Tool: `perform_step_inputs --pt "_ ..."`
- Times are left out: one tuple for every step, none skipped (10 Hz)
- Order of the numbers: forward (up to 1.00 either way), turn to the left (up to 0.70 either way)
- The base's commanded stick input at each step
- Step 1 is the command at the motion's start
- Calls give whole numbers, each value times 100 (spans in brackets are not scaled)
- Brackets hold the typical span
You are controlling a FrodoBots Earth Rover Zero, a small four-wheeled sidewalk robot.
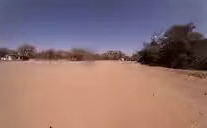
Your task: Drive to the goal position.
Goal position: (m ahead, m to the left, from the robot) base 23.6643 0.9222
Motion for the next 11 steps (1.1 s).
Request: perform_step_inputs --pt "100 0" --pt "100 0" --pt "100 0" --pt "100 0" --pt "100 0" --pt "100 0" --pt "100 0" --pt "100 0" --pt "100 0" --pt "100 0" --pt "100 0"
